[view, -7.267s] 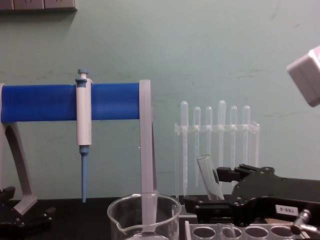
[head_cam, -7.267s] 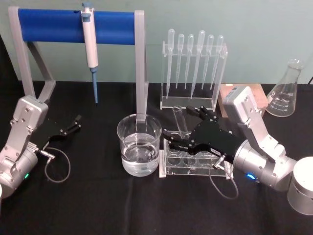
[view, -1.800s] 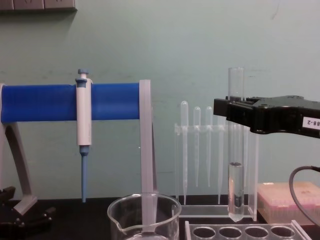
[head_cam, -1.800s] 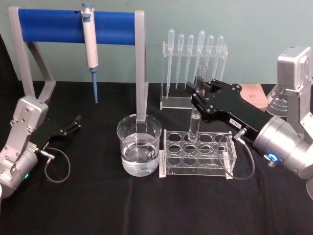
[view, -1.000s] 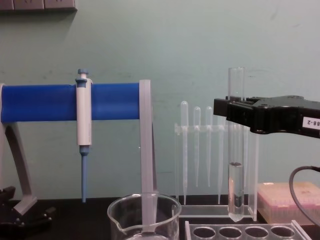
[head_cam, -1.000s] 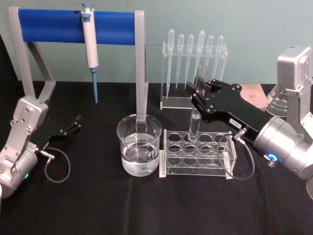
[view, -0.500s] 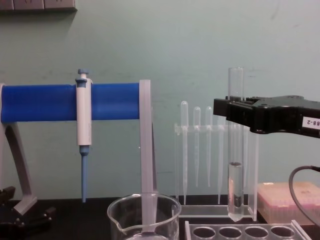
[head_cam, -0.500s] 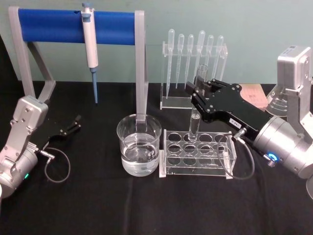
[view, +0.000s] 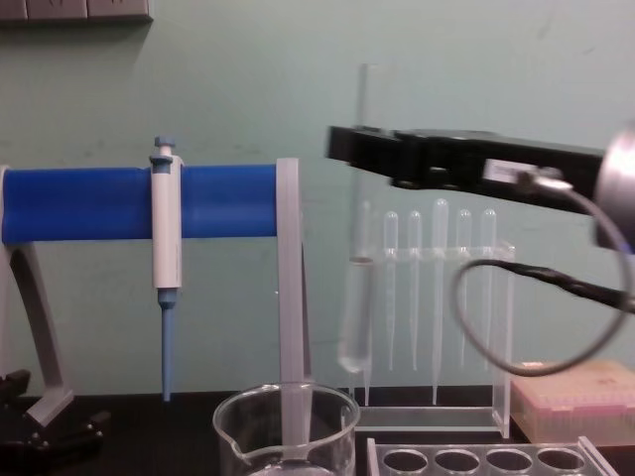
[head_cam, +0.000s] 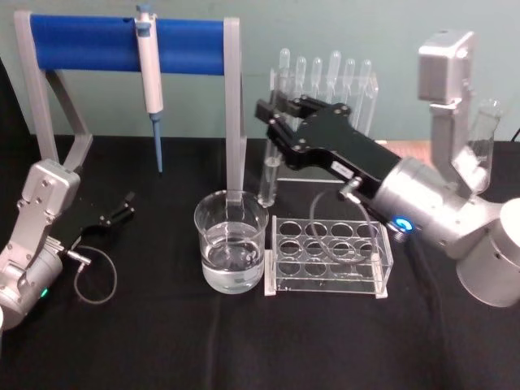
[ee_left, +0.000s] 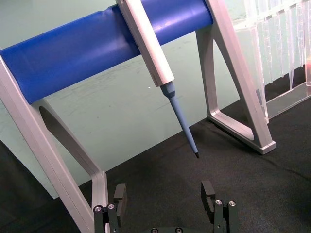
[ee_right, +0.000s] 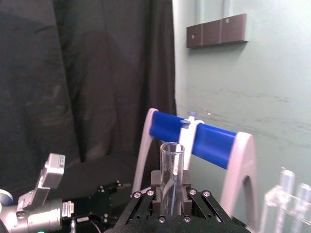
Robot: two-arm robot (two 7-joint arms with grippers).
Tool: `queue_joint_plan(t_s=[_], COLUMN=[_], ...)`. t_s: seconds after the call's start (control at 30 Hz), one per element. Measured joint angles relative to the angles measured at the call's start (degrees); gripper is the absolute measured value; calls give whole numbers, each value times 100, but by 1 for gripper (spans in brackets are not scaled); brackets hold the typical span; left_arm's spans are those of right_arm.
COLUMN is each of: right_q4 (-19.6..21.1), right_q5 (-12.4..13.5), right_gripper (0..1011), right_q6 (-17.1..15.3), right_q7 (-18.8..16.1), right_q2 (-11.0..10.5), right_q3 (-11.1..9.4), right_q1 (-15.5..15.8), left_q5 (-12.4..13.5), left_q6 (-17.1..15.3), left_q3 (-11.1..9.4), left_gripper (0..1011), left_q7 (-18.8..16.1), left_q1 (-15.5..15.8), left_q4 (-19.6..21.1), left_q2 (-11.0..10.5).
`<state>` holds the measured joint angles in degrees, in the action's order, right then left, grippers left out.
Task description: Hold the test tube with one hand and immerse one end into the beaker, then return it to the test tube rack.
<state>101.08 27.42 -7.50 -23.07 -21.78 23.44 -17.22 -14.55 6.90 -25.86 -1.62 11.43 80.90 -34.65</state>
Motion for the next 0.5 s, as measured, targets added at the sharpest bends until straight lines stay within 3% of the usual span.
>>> queue_joint_plan(t_s=[0.27,0.5], right_q4=[-697,-1188], right_q5=[-92,-287], right_gripper=[225,224], right_q6=[128,395], right_q7=[-52,-95], right_q2=[357,461], right_q3=[445,664], right_q1=[-473,-457], left_q5=[0,0], left_q6=[0,0], left_q3=[0,0], left_gripper=[1000,1000], left_q7=[0,0], left_q1=[0,0], left_q4=[0,0], left_q2=[0,0])
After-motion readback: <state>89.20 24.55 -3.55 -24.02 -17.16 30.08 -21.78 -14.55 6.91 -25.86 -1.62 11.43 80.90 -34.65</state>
